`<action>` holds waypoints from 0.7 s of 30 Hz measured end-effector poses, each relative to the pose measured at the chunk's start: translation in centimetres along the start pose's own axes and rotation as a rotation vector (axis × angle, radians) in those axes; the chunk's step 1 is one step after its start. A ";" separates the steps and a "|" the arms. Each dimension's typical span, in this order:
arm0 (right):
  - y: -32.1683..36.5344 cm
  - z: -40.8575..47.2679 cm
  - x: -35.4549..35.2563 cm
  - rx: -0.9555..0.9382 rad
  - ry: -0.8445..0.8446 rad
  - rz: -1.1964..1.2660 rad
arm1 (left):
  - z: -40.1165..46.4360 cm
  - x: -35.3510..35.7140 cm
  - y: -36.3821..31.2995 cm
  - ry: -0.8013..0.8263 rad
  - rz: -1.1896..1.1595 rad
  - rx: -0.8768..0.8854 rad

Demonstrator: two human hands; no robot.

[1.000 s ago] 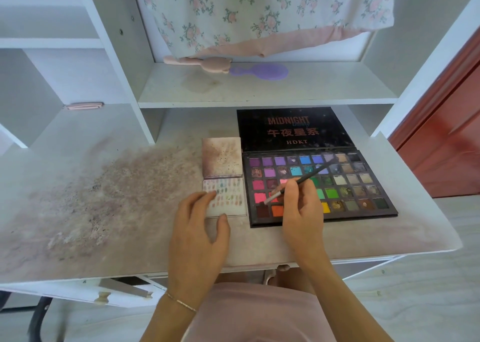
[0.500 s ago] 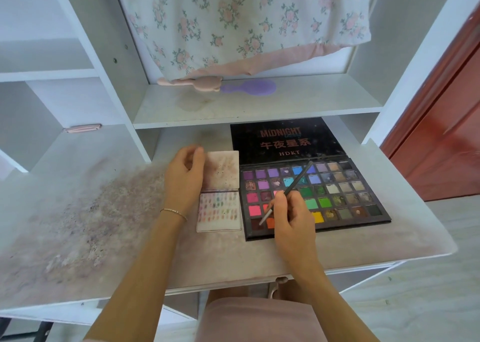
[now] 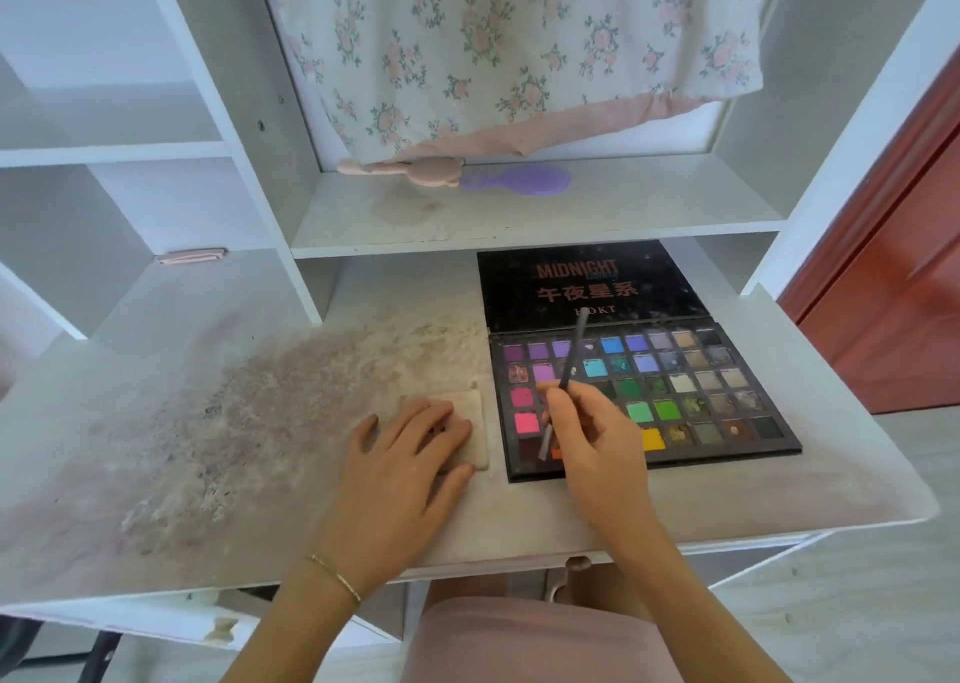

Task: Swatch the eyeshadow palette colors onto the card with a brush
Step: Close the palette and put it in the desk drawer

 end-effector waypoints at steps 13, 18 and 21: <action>0.9 6.1 11.5 0.028 0.372 -0.535 | 1.6 -0.4 8.8 0.067 -0.088 -0.221; 1.2 7.0 12.9 -0.030 0.325 -0.602 | 2.3 0.5 9.6 0.032 -0.124 -0.254; 1.3 7.2 12.7 -0.077 0.379 -0.582 | 2.2 1.0 9.8 -0.002 -0.094 -0.242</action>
Point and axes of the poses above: each hand's wrist, its own z-axis towards the middle knuckle, its own x-axis out of the palm, y = z × x, the point moved 3 cm from there along z, towards the middle knuckle
